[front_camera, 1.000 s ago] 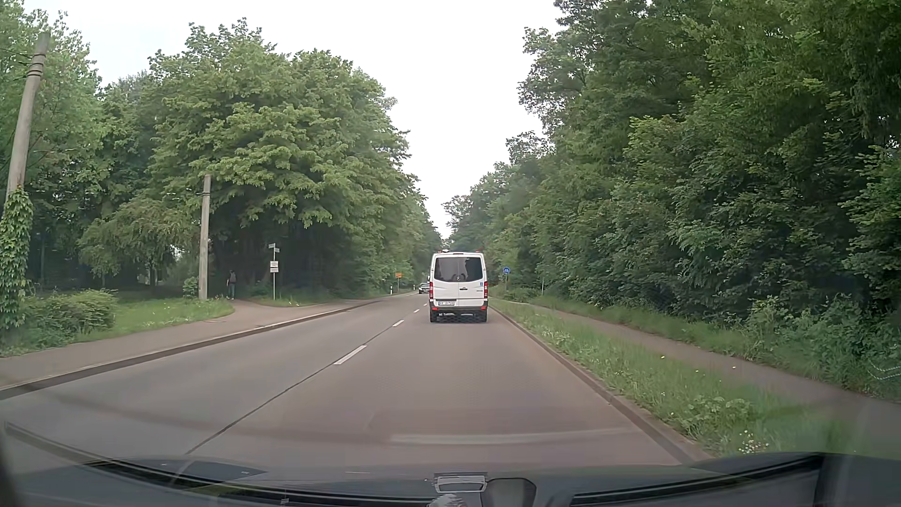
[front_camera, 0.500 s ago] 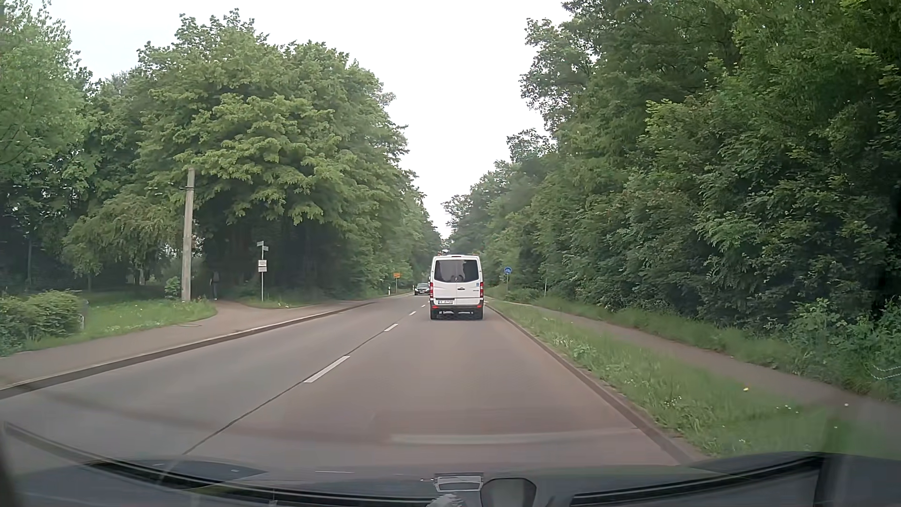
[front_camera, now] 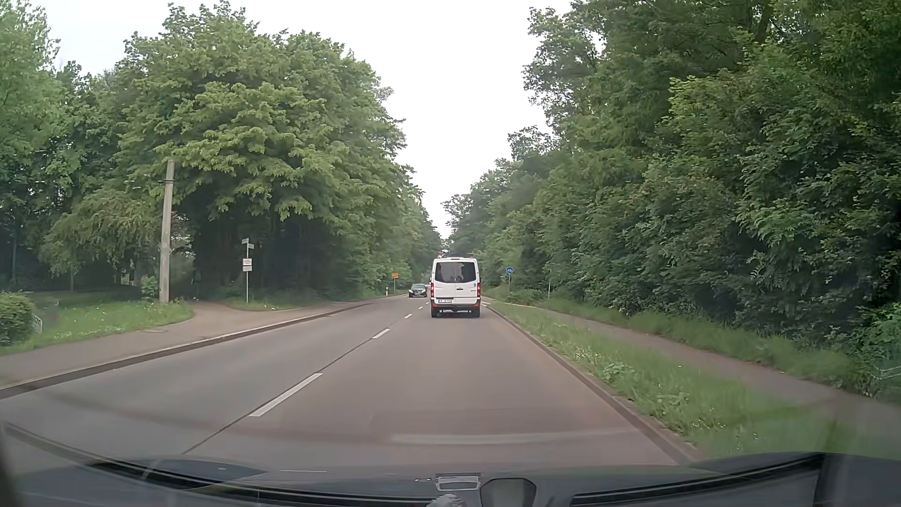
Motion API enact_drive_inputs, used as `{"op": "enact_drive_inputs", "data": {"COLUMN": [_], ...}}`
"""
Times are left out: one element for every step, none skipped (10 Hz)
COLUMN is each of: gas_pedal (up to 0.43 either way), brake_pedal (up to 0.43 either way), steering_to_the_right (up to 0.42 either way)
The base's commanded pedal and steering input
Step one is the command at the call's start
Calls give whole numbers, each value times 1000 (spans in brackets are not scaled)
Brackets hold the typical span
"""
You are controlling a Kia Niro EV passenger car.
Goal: Follow the waypoints while adhering to traffic rules and regulations
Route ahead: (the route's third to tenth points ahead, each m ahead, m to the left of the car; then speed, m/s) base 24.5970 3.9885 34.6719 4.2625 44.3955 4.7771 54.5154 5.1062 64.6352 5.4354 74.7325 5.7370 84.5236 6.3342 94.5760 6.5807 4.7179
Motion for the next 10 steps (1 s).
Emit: {"op": "enact_drive_inputs", "data": {"gas_pedal": [220,220,220,220,220,220,220,220,220,220], "brake_pedal": [0,0,0,0,0,0,0,0,0,0], "steering_to_the_right": [1,1,1,1,1,1,1,1,1,1]}}
